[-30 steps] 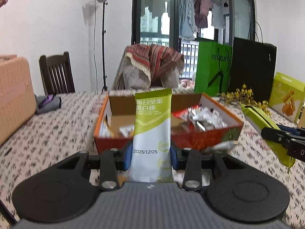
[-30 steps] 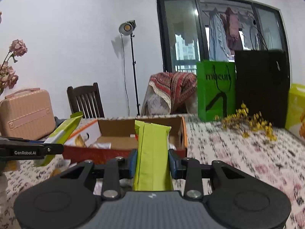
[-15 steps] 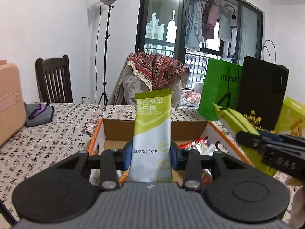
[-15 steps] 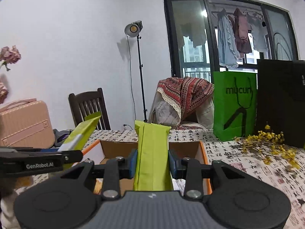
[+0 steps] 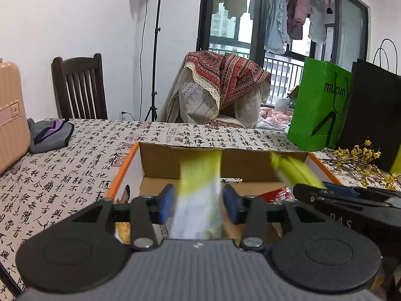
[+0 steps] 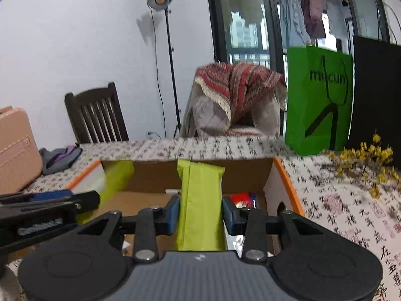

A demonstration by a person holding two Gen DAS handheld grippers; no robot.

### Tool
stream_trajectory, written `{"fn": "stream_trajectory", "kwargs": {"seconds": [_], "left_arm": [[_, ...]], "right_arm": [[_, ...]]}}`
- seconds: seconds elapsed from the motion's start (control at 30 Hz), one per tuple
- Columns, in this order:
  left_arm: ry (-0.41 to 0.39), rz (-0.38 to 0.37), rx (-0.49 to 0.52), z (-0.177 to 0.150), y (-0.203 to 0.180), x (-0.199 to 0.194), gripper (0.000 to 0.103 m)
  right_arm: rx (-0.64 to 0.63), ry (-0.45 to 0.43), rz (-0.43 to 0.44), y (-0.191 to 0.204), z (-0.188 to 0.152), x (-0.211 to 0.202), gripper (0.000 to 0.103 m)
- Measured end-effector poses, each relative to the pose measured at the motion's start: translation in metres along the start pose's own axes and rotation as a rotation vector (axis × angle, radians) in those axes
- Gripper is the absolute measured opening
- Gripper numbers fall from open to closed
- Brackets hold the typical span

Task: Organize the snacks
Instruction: 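Carry both bar packets over the box and open both tools to drop them, then move both tools back from the box toward the cookie packets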

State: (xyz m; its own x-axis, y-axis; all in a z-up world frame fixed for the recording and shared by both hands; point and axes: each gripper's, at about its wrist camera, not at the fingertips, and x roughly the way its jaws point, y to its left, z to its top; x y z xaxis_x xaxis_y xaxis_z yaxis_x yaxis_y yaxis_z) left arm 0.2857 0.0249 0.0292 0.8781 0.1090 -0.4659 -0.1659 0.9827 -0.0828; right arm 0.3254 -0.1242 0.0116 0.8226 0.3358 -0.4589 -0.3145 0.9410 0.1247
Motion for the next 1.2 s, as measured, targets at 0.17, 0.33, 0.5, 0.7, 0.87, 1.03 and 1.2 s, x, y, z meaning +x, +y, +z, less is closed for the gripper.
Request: {"fn": "stream_trajectory", "kwargs": {"seconds": [0.17, 0.33, 0.5, 0.7, 0.87, 1.03, 1.2], "left_arm": [[-0.060, 0.062, -0.039, 0.000, 0.011, -0.011, 0.103], [-0.049, 0.065, -0.108, 0.002, 0.023, -0.017, 0.103], [-0.038, 0.060, -0.116, 0.001, 0.028, -0.025, 0.103], [-0.049, 0.027, -0.102, -0.007, 0.033, -0.053, 0.103], [-0.053, 0.003, -0.086, -0.018, 0.039, -0.076, 0.103], [-0.036, -0.002, -0.057, -0.033, 0.045, -0.093, 0.103], [0.008, 0.007, -0.034, -0.049, 0.051, -0.100, 0.103]], "right_arm": [[0.080, 0.008, -0.015, -0.016, -0.003, -0.006, 0.102], [0.125, 0.023, -0.029, -0.029, -0.003, -0.016, 0.103], [0.140, 0.030, -0.024, -0.036, -0.007, -0.026, 0.103], [0.113, 0.030, -0.011, -0.035, -0.014, -0.051, 0.103], [0.077, 0.035, 0.001, -0.029, -0.025, -0.074, 0.103], [0.029, 0.043, 0.014, -0.021, -0.043, -0.096, 0.103], [-0.016, 0.052, 0.018, -0.015, -0.065, -0.116, 0.103]]}}
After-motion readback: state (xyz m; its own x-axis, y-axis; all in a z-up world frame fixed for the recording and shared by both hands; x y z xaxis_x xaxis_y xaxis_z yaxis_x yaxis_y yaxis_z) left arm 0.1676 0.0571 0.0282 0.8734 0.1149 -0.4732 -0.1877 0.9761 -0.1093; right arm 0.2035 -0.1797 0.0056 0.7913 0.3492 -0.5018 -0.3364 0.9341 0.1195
